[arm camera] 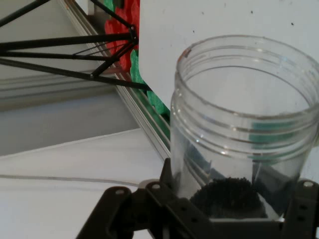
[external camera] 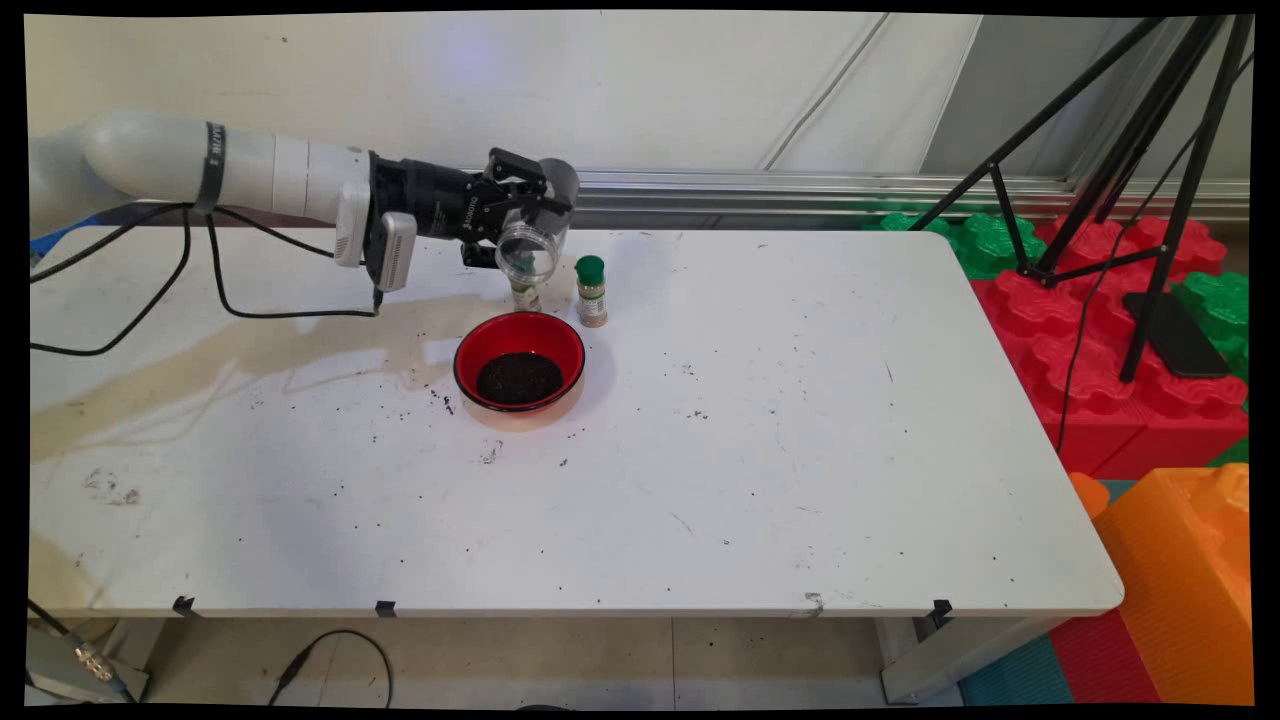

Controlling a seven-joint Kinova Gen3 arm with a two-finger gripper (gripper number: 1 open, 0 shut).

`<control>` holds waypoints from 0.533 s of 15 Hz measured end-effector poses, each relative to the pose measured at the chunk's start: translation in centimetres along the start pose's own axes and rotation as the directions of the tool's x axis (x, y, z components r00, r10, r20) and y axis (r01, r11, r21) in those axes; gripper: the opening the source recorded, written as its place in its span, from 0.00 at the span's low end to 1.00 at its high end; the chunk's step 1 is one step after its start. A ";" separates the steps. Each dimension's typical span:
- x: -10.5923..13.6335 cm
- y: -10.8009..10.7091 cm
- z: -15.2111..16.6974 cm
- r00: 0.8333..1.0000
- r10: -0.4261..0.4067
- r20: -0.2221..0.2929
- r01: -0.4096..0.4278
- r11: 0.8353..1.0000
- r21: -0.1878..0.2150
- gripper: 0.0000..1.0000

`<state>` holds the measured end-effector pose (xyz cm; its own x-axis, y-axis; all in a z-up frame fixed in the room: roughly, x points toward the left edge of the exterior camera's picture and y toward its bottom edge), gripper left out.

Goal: Pour the black seasoning powder in the red bowl

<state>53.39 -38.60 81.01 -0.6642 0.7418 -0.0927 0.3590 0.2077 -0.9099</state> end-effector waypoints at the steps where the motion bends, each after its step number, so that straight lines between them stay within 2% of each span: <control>1: 0.1 0.1 0.0 1.000 0.020 0.003 -0.020 1.000 0.000 0.00; 8: 0.5 0.5 -0.4 0.992 0.125 0.013 -0.125 0.992 -0.001 0.00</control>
<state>53.45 -37.89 80.67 -0.6227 0.7535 -0.2109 0.4400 0.1144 -0.8907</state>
